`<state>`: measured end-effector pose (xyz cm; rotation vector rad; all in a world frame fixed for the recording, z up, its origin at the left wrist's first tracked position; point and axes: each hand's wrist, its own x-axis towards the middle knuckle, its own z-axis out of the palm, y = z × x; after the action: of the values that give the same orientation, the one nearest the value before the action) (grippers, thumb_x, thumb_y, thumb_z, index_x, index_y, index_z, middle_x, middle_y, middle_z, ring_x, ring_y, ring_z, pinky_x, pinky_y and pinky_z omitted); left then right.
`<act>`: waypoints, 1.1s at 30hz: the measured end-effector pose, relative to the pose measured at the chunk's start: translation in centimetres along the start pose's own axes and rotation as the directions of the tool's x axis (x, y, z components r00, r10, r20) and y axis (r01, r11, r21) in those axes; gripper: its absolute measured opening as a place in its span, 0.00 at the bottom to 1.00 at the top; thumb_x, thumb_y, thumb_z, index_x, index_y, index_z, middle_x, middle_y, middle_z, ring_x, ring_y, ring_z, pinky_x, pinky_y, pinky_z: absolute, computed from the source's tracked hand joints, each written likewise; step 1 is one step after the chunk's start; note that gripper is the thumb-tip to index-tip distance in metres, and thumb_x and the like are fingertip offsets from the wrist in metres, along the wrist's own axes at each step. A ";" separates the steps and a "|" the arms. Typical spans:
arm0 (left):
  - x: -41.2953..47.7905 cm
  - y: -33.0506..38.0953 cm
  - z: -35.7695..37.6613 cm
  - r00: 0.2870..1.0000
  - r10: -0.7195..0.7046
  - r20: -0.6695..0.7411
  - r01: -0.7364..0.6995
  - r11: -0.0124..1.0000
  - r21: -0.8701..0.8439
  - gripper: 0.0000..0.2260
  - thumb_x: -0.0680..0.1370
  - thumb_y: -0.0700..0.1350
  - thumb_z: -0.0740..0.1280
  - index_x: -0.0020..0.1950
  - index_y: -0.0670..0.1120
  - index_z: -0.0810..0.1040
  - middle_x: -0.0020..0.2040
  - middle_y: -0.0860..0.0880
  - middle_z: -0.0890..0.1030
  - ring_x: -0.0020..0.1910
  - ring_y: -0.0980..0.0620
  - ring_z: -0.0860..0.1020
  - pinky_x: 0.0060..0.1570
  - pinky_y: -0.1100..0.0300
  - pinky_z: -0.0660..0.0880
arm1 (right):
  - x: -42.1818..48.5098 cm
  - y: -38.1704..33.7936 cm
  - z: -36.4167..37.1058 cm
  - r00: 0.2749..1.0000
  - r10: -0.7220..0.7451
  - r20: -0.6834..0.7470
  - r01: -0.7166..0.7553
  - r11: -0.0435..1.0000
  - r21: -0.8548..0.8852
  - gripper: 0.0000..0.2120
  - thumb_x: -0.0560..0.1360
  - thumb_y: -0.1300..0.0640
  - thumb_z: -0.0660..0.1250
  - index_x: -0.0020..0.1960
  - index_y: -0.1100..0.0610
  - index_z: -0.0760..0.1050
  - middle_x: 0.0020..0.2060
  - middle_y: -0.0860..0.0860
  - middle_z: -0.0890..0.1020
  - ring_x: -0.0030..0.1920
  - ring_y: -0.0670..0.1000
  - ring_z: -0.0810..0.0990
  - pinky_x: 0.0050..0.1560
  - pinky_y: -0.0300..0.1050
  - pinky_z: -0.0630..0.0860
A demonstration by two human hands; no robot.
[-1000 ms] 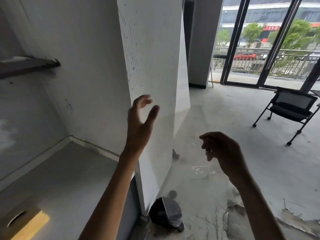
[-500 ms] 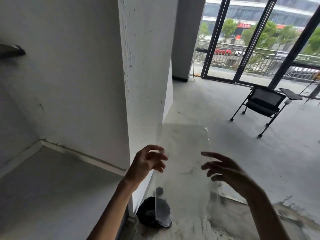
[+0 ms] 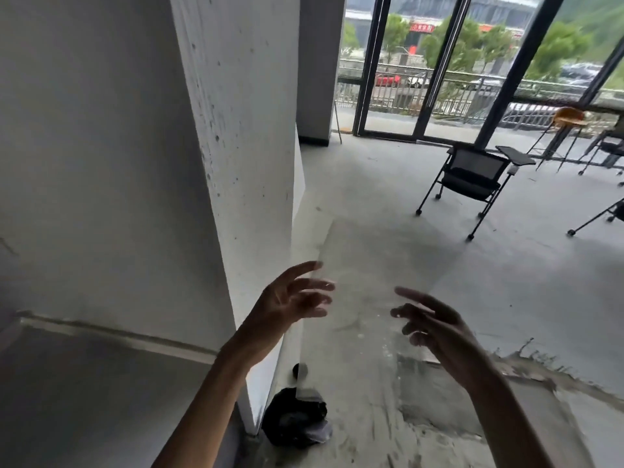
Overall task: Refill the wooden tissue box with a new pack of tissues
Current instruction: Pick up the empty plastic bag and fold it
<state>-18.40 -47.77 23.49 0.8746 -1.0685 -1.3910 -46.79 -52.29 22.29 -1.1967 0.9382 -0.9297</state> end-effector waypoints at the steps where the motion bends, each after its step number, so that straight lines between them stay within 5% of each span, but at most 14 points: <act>1: 0.5 0.3 0.5 1.000 -0.006 -0.009 0.006 1.000 0.017 0.21 0.74 0.36 0.69 0.67 0.43 0.73 0.57 0.35 0.80 0.52 0.39 0.80 0.52 0.49 0.80 | 0.2 -0.2 -0.6 1.000 0.006 0.008 -0.006 1.000 0.000 0.37 0.57 0.41 0.81 0.62 0.53 0.79 0.48 0.59 0.85 0.35 0.48 0.81 0.33 0.37 0.75; 5: 1.6 1.0 2.0 1.000 -0.001 -0.022 0.002 0.998 0.055 0.14 0.75 0.30 0.67 0.60 0.38 0.77 0.53 0.31 0.80 0.49 0.35 0.81 0.47 0.49 0.80 | 0.9 -1.1 -2.3 0.995 0.002 0.102 -0.003 1.000 0.010 0.36 0.64 0.46 0.79 0.66 0.59 0.74 0.51 0.58 0.85 0.36 0.50 0.81 0.35 0.39 0.76; 8: 1.9 1.7 2.7 0.994 0.078 -0.071 -0.064 0.981 0.183 0.13 0.72 0.26 0.66 0.50 0.40 0.84 0.49 0.38 0.84 0.50 0.39 0.83 0.48 0.51 0.81 | 1.3 -2.3 -3.1 0.984 -0.152 0.096 0.149 0.988 0.030 0.15 0.66 0.62 0.72 0.52 0.60 0.84 0.41 0.53 0.87 0.33 0.48 0.82 0.34 0.37 0.76; 13: 2.6 2.8 4.6 0.971 0.237 -0.031 -0.222 0.943 0.248 0.05 0.73 0.26 0.66 0.43 0.31 0.83 0.57 0.40 0.83 0.54 0.39 0.83 0.55 0.51 0.80 | 2.2 -3.8 -4.4 0.956 -0.286 0.068 0.277 0.954 0.115 0.13 0.67 0.72 0.66 0.34 0.58 0.83 0.41 0.58 0.87 0.30 0.48 0.78 0.33 0.36 0.74; 15: 2.8 3.4 5.5 0.964 0.266 0.017 -0.257 0.909 0.327 0.07 0.75 0.27 0.65 0.44 0.30 0.82 0.59 0.41 0.82 0.57 0.43 0.82 0.56 0.56 0.79 | 2.4 -4.5 -4.9 0.958 -0.272 0.092 0.259 0.957 0.134 0.04 0.64 0.63 0.74 0.32 0.58 0.81 0.44 0.60 0.86 0.31 0.50 0.79 0.34 0.37 0.75; 17: 2.9 3.9 6.2 0.958 0.281 0.059 -0.284 0.892 0.352 0.08 0.76 0.26 0.62 0.45 0.31 0.82 0.59 0.41 0.83 0.57 0.43 0.82 0.55 0.57 0.79 | 2.6 -5.0 -5.8 0.958 -0.246 0.149 0.219 0.960 0.172 0.14 0.59 0.52 0.81 0.37 0.58 0.81 0.48 0.64 0.85 0.37 0.54 0.82 0.39 0.41 0.78; 21: 3.0 4.8 6.5 0.916 0.380 0.129 -0.393 0.788 0.473 0.14 0.79 0.26 0.57 0.44 0.34 0.82 0.57 0.42 0.83 0.55 0.43 0.83 0.55 0.50 0.79 | 2.3 -7.1 -7.0 0.947 -0.170 0.272 0.093 0.957 0.275 0.24 0.64 0.46 0.77 0.53 0.57 0.77 0.57 0.66 0.81 0.50 0.62 0.83 0.48 0.51 0.80; 23: 3.0 5.1 6.5 0.880 0.439 0.183 -0.461 0.692 0.556 0.15 0.78 0.24 0.57 0.43 0.34 0.82 0.56 0.41 0.83 0.57 0.45 0.82 0.56 0.49 0.79 | 2.1 -8.1 -6.3 0.935 -0.156 0.318 0.112 0.982 0.153 0.28 0.69 0.42 0.73 0.62 0.57 0.73 0.58 0.63 0.81 0.52 0.63 0.83 0.50 0.52 0.80; 26: 3.0 5.7 6.8 0.860 0.457 0.227 -0.497 0.652 0.572 0.17 0.77 0.24 0.56 0.42 0.35 0.82 0.58 0.40 0.82 0.59 0.45 0.81 0.57 0.50 0.78 | 2.4 -9.2 -4.1 0.946 -0.225 0.233 0.272 0.942 -0.196 0.15 0.74 0.60 0.71 0.61 0.53 0.77 0.49 0.57 0.85 0.46 0.56 0.84 0.46 0.44 0.81; 30: 1.8 6.6 5.8 0.964 0.081 0.252 -0.211 0.810 0.547 0.17 0.76 0.27 0.54 0.51 0.37 0.81 0.68 0.50 0.77 0.70 0.53 0.71 0.70 0.54 0.66 | 3.4 -10.8 -2.9 0.923 -0.332 0.193 0.383 0.821 -0.424 0.11 0.70 0.66 0.74 0.44 0.50 0.83 0.39 0.60 0.84 0.38 0.50 0.81 0.42 0.44 0.78; 33: 1.5 7.3 4.9 0.969 0.011 0.248 -0.126 0.884 0.451 0.23 0.71 0.33 0.58 0.64 0.47 0.77 0.70 0.51 0.74 0.72 0.52 0.69 0.71 0.48 0.64 | 4.0 -12.8 -2.4 0.907 -0.278 0.315 0.419 0.653 -0.631 0.09 0.71 0.60 0.75 0.44 0.45 0.83 0.41 0.50 0.86 0.44 0.48 0.84 0.49 0.50 0.80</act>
<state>-20.78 -48.44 32.07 1.0125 -1.6497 -1.2165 -48.75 -58.46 34.33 -2.1436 0.9368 -0.7472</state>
